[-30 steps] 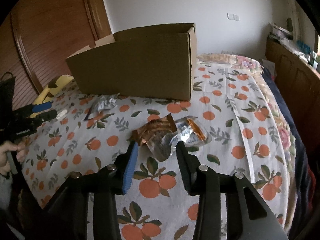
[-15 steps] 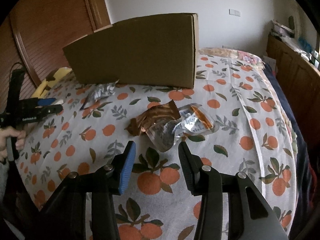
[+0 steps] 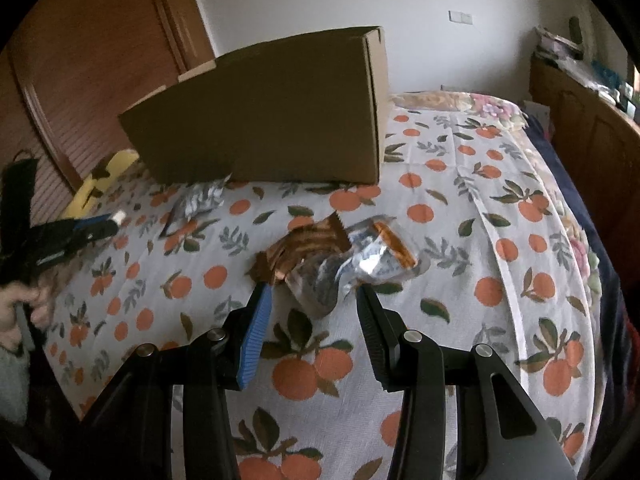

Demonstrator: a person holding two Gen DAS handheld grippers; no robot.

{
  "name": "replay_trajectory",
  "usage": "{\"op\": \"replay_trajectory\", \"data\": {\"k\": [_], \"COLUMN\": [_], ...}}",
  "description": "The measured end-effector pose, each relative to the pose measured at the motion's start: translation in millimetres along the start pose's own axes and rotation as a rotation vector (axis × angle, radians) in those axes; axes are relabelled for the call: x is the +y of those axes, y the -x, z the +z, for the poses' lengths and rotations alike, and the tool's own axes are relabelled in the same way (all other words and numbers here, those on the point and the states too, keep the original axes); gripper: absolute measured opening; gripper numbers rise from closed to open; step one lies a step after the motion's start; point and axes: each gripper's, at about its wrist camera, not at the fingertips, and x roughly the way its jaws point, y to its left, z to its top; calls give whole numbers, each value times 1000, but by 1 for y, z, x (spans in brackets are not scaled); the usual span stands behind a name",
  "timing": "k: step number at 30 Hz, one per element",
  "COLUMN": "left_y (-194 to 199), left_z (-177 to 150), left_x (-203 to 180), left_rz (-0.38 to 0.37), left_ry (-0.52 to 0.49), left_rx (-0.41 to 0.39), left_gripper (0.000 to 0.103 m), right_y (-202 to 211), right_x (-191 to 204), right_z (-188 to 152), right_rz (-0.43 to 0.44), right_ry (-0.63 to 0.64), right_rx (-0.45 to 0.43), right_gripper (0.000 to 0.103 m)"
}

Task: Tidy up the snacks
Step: 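Close left tool on the white wrapped bar while right tool lowers toward the brown snack, then hold the white bar in left tool while right tool grasps the brown wrapped snack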

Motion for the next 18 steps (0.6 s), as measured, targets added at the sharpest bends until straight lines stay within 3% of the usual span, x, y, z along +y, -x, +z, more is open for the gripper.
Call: {"op": "replay_trajectory", "data": {"k": [8,18], "left_y": [22,27], "left_z": [-3,-7], "left_x": [-34,-53], "left_rz": [-95,-120], "left_ry": [-6,-36], "left_rx": [-57,-70], "left_gripper": [19,19], "right_y": [-6,-14], "right_x": [0,21], "right_z": [18,16], "right_rz": [-14,-7], "right_ry": [-19,-2], "right_rx": [9,46], "right_gripper": [45,45]}}
